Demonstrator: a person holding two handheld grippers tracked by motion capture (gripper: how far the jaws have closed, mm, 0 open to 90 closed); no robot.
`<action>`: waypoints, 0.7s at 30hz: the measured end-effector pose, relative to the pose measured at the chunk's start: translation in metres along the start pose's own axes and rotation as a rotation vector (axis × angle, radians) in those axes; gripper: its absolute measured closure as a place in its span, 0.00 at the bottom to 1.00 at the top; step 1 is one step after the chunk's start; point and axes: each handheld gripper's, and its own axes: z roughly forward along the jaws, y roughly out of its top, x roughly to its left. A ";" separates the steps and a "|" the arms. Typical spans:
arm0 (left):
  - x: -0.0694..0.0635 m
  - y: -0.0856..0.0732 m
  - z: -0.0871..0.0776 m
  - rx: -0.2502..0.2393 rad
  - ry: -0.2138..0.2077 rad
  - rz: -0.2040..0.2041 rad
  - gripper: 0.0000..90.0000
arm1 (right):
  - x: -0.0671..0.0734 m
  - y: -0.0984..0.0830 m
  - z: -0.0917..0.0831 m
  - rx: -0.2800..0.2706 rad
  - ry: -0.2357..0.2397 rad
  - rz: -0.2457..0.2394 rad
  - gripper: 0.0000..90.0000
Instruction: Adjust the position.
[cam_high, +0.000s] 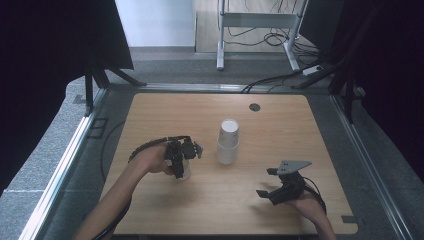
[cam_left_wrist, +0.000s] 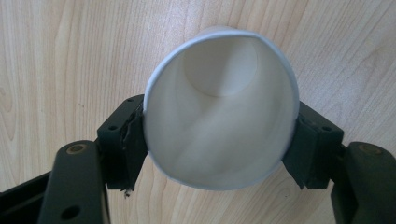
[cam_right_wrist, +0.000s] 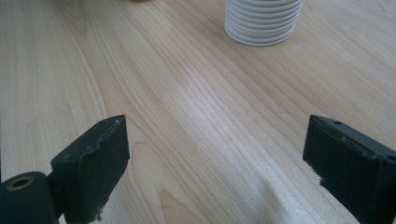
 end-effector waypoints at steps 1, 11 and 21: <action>0.001 0.001 -0.001 0.013 -0.003 0.004 0.33 | 0.000 0.000 0.000 0.001 0.001 0.000 0.08; 0.001 0.005 0.001 0.000 -0.008 -0.002 0.30 | 0.000 -0.001 0.001 0.007 0.004 0.001 0.08; 0.002 0.004 0.001 -0.009 -0.010 -0.016 0.22 | 0.000 -0.002 0.001 0.011 0.006 -0.001 0.08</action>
